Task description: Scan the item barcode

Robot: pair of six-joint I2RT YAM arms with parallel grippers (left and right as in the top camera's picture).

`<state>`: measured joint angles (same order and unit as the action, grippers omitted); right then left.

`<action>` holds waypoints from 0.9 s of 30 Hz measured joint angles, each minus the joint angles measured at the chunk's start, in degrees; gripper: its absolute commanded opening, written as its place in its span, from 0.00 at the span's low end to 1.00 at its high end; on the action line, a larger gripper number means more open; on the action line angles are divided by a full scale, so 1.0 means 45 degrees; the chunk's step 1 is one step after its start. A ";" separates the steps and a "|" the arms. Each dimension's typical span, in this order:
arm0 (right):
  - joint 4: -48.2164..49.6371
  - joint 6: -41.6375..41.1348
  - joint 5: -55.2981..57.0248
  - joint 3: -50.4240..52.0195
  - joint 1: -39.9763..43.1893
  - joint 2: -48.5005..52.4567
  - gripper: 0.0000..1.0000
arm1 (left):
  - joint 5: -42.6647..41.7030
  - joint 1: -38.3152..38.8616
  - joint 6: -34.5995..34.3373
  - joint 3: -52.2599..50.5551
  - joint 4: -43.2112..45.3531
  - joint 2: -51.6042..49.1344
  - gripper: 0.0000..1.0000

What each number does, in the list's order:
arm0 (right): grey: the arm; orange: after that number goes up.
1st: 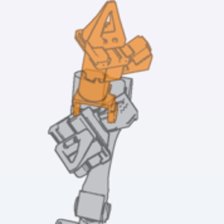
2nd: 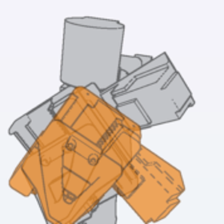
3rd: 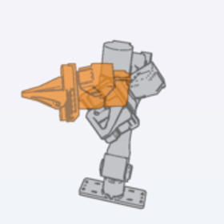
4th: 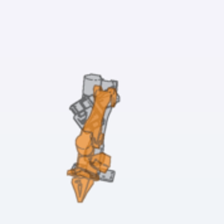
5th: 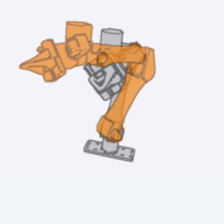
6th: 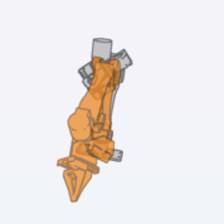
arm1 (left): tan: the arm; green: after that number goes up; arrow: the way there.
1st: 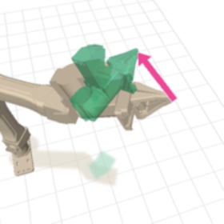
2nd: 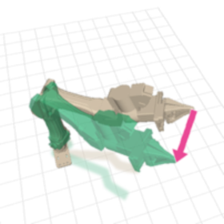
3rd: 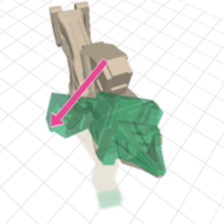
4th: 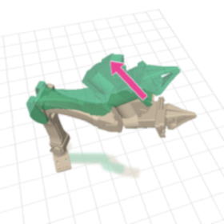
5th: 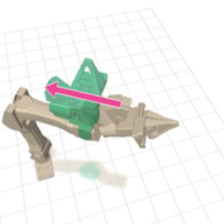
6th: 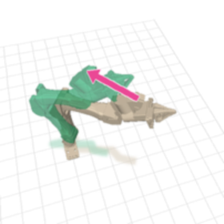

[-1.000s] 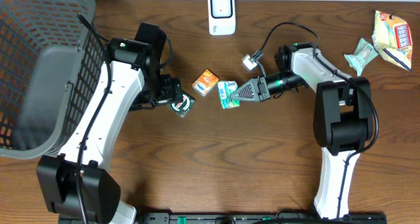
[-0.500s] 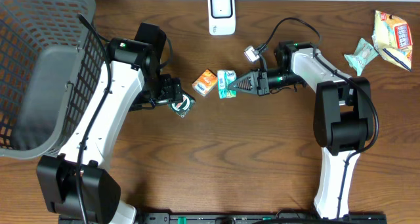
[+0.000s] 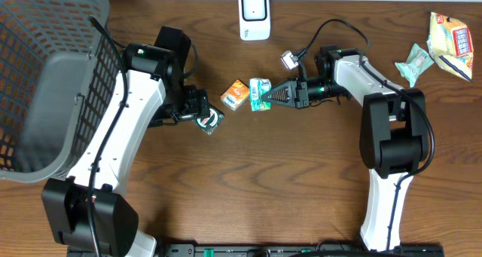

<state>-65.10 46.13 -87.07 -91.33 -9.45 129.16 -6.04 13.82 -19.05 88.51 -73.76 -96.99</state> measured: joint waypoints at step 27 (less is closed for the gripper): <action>0.0010 -0.0243 -0.0083 0.0000 0.0000 0.0000 0.01 | 0.0000 0.0000 0.0000 0.0000 0.0000 0.0000 0.98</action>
<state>-65.06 45.04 -87.44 -91.33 -9.45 129.16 -6.04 13.82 -19.05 88.51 -73.76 -96.99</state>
